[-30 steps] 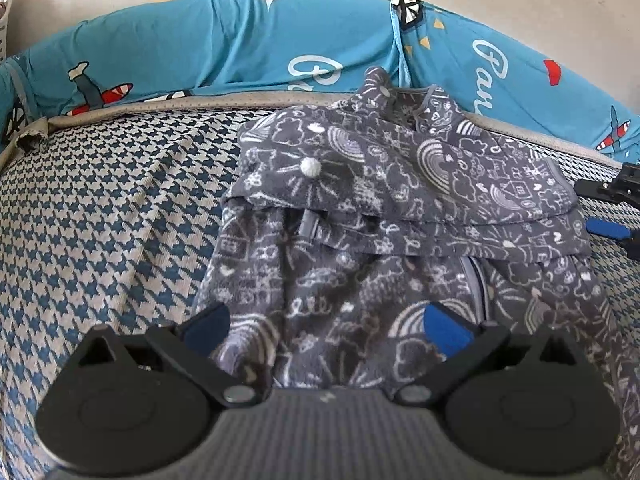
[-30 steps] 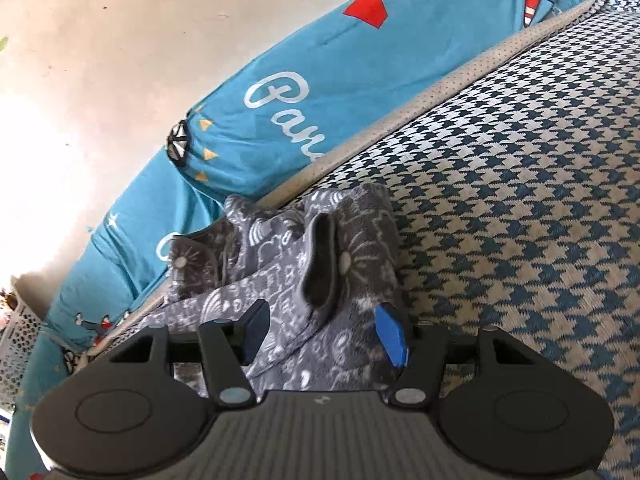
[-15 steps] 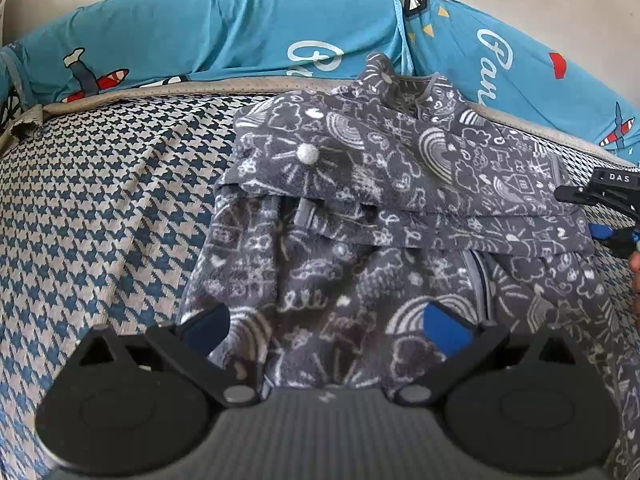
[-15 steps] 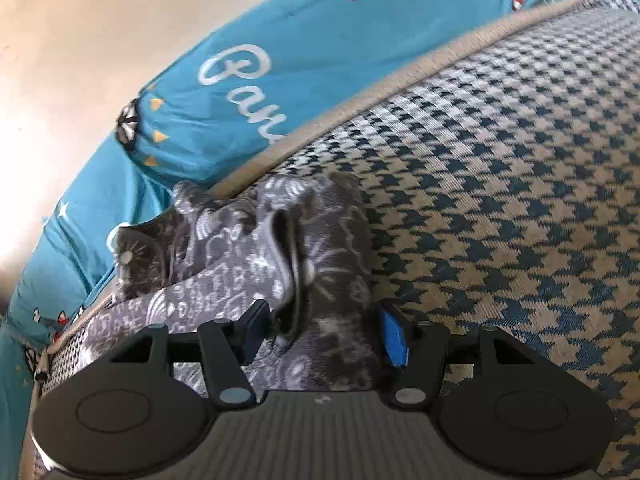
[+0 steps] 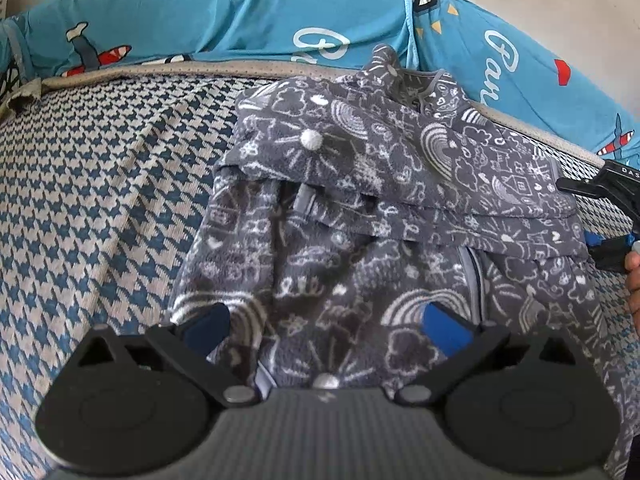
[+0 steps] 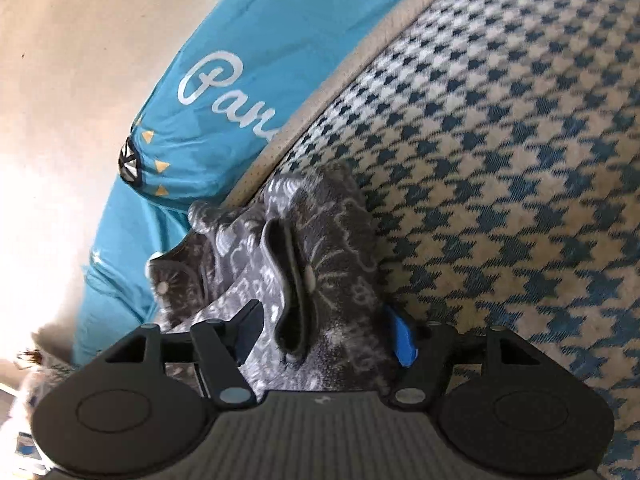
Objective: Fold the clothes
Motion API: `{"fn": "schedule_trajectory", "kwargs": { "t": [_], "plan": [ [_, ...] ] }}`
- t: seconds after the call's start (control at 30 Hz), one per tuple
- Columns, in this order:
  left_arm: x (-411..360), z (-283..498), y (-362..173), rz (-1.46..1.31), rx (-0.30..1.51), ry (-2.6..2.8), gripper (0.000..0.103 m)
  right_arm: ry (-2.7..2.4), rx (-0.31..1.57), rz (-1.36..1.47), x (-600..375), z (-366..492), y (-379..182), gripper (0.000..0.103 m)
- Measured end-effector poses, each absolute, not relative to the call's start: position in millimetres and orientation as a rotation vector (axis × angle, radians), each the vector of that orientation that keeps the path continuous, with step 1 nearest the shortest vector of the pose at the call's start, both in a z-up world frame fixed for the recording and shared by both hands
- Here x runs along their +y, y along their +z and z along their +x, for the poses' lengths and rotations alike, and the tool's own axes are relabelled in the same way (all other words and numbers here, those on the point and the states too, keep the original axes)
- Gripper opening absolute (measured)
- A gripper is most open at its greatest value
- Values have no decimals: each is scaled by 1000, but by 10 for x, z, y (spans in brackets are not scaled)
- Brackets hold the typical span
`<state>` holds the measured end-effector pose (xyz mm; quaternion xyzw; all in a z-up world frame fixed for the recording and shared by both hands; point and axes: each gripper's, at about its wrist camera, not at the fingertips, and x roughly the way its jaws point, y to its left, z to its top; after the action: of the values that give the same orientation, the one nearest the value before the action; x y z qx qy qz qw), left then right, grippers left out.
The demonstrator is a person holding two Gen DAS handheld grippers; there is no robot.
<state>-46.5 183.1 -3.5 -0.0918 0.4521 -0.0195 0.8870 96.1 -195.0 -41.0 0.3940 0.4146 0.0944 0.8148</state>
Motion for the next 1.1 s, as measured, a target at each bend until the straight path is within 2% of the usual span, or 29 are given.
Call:
{"fn": "schedule_trajectory", "kwargs": {
  "t": [0.2,0.4,0.6,0.73,0.97,1.1],
  "plan": [
    [1863,-466,-62,-235,954,-32,103,235,887,915,-2062,983,-465,67],
    [1864,-478,-70,-236,958,-29,103,237,873,860,-2007,1002,-415,67],
    [1894,-476,-75,-258,963,-22,103,261,772,848,-2025,923,-318,67],
    [1899,-477,-79,-263,965,-22,103,154,896,716,-2002,986,-314,68],
    [1884,-468,-87,-260,966,-22,103,273,815,565,-2003,884,-173,69],
    [1877,-463,-89,-262,966,-18,103,338,799,283,-1776,747,-64,72]
  ]
}}
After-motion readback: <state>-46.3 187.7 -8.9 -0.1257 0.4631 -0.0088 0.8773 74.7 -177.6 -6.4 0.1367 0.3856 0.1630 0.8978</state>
